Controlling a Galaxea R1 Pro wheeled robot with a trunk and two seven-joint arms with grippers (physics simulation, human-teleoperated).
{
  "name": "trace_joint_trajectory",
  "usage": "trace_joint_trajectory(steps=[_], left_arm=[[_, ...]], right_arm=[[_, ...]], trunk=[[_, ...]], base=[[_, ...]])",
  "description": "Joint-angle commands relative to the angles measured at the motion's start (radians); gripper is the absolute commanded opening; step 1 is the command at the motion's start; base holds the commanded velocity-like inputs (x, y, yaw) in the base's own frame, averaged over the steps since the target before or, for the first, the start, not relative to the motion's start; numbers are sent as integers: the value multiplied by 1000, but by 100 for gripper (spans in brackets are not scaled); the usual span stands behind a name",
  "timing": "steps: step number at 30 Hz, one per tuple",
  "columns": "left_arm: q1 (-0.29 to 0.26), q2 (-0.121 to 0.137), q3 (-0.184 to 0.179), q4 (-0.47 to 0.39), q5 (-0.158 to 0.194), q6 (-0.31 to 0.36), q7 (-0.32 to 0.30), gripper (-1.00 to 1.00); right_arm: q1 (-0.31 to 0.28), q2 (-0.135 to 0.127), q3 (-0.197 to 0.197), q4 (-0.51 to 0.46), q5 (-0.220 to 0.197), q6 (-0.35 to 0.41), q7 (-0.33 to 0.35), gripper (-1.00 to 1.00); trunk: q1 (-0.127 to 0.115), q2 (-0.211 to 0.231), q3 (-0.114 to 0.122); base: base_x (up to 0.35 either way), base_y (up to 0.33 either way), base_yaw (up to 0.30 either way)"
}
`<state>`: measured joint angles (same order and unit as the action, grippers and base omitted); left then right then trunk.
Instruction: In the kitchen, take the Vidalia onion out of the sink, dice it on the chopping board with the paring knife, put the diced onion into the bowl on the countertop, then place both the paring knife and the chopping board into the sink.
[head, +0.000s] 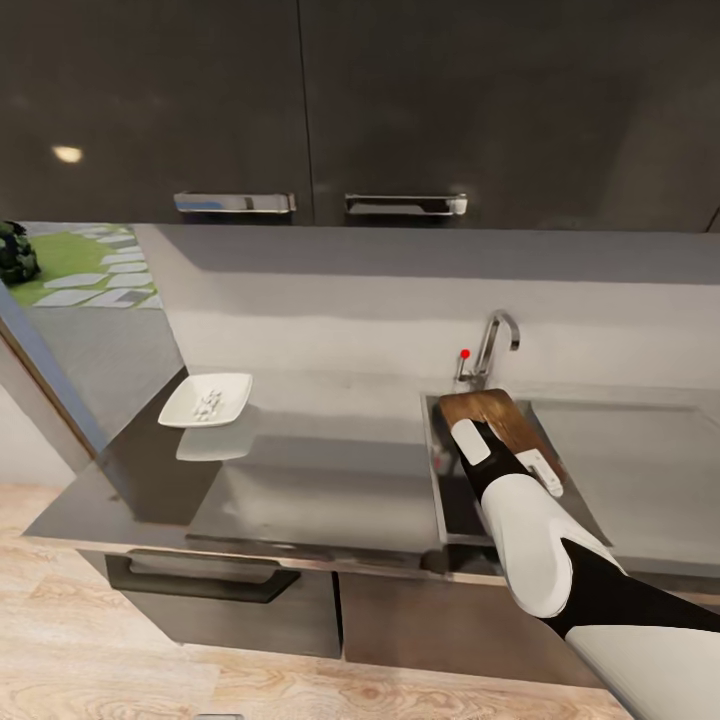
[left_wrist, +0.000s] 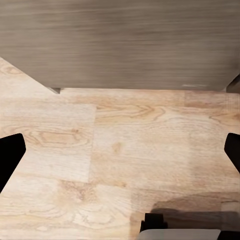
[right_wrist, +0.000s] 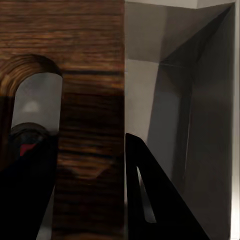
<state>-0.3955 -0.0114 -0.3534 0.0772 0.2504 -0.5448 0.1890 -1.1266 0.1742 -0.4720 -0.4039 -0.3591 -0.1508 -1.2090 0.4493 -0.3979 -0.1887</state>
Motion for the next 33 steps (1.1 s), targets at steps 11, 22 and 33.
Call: trace_joint_trajectory(steps=[11, 22, 33], left_arm=[[-2, -1, -9, 4, 6, -6, 2, 100], [-2, -1, -9, 4, 6, -6, 2, 100], [-2, -1, -9, 4, 6, -6, 3, 100]], right_arm=[[-1, 0, 0, 5, -15, -10, 0, -100], [-1, 0, 0, 22, -15, -12, 0, -100], [-1, 0, 0, 23, -15, -12, 0, -100]], trunk=[[1, -2, -20], [1, -2, -37], [1, -2, -55]], base=[[37, 0, 0], [39, 0, 0], [0, 0, 0]])
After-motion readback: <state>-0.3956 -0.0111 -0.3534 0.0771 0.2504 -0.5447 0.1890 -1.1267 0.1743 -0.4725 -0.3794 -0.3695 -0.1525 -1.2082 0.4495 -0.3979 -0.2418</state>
